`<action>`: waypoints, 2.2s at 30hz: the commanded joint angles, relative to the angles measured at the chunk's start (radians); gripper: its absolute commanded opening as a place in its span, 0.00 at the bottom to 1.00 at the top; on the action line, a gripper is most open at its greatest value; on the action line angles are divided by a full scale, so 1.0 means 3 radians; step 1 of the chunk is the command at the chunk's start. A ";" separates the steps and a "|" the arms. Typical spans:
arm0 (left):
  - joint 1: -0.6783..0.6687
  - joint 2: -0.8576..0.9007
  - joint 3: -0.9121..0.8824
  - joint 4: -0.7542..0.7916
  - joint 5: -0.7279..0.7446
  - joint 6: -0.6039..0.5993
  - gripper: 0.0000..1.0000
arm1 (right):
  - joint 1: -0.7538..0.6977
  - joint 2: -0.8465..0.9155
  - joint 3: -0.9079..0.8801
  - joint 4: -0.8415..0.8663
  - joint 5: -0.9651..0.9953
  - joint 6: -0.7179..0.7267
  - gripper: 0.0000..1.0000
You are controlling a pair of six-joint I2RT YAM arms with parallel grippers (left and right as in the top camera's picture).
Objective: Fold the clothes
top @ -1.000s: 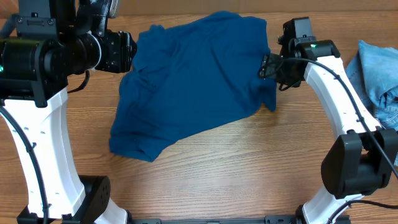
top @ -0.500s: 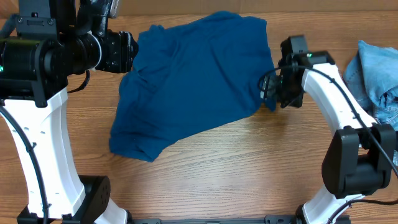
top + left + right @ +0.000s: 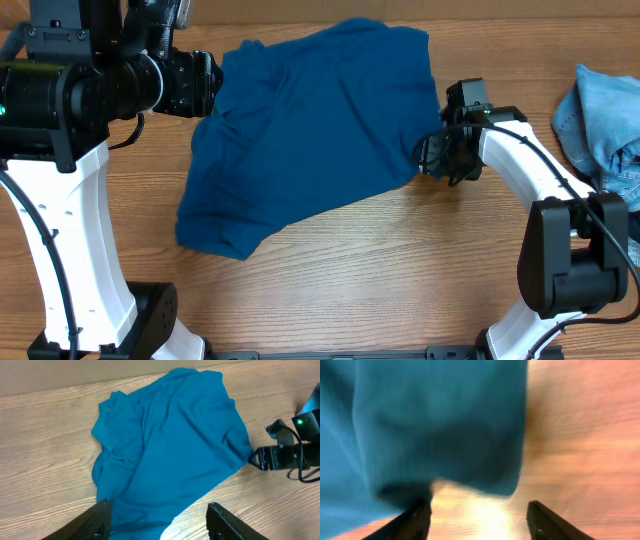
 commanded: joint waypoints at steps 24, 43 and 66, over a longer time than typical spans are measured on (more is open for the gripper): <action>0.0013 -0.0081 0.0023 -0.0005 -0.0092 0.0005 0.63 | -0.0460 -0.0023 -0.0023 0.0051 -0.1565 0.2525 1.00; 0.0013 -0.0081 0.0023 -0.0006 0.0009 0.0005 0.60 | -0.0472 -0.0022 -0.0633 0.0989 -0.1061 0.3295 0.66; 0.0014 -0.0081 0.0023 -0.0006 -0.0071 0.0006 0.67 | -0.0596 -0.0023 -0.0512 0.1494 -0.0046 0.0954 0.61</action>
